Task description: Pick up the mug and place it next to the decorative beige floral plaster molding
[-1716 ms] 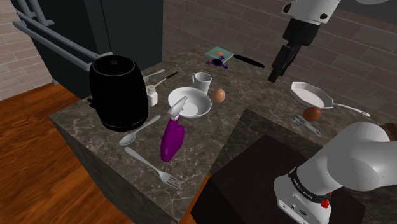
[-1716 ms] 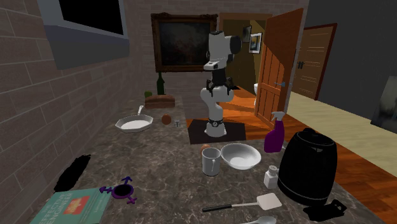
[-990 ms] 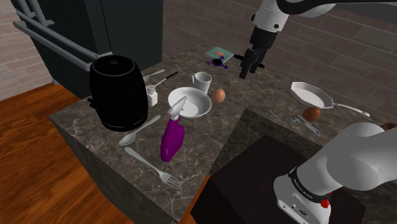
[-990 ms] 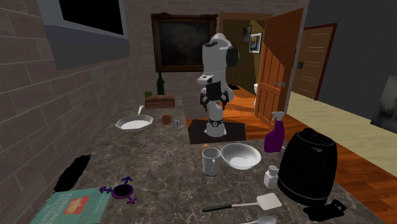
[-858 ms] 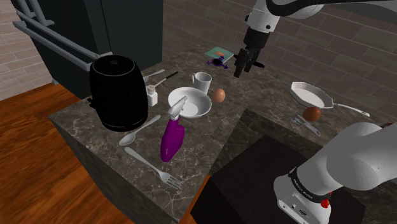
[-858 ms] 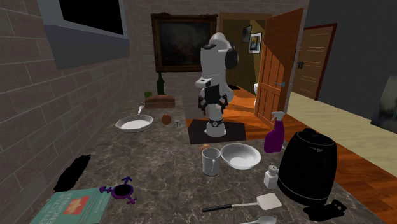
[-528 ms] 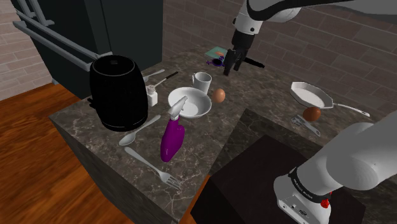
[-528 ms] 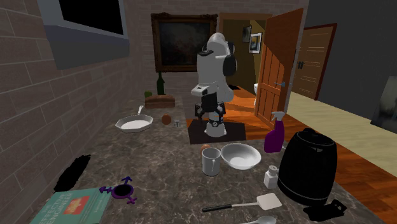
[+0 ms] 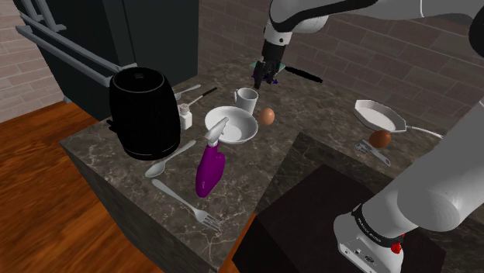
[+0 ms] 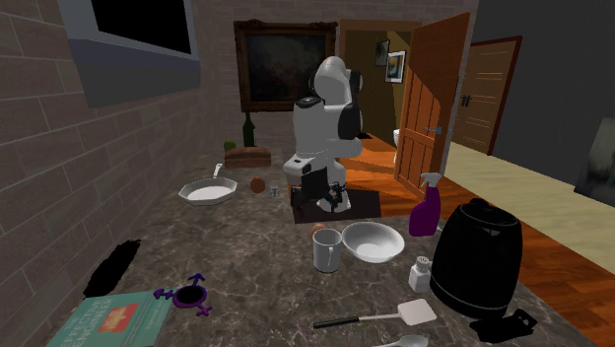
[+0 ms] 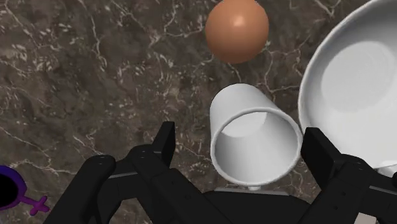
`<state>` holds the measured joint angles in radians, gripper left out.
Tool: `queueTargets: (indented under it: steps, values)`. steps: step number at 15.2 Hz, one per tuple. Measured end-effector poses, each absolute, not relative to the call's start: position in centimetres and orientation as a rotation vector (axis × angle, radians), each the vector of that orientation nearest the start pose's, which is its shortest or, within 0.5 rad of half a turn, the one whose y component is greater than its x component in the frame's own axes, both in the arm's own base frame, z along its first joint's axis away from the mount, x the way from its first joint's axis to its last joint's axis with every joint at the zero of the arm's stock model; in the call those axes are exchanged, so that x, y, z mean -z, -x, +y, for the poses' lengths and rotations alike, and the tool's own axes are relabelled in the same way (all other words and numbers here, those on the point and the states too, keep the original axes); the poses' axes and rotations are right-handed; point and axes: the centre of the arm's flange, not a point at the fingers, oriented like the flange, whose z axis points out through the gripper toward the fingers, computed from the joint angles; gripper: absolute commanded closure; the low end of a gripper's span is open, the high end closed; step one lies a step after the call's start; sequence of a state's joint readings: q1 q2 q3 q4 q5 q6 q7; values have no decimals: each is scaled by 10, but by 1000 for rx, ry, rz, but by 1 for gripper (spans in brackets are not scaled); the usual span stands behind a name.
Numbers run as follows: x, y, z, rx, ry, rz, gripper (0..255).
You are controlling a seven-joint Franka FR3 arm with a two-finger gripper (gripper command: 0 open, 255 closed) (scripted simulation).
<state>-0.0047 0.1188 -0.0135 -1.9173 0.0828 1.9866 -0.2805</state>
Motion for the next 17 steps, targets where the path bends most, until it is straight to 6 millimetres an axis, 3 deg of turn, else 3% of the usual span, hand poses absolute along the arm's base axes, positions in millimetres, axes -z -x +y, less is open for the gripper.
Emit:
queueTargets:
  steps: [3, 5, 11, 17]
  values:
    - [-409, -615, -9, -53, 3043, -356, 0]
    - [-397, -622, -9, -53, 3043, -359, 0]
    - [-368, -622, -6, -52, 3044, -359, 0]
    - [-364, -623, -6, -51, 3044, -359, 0]
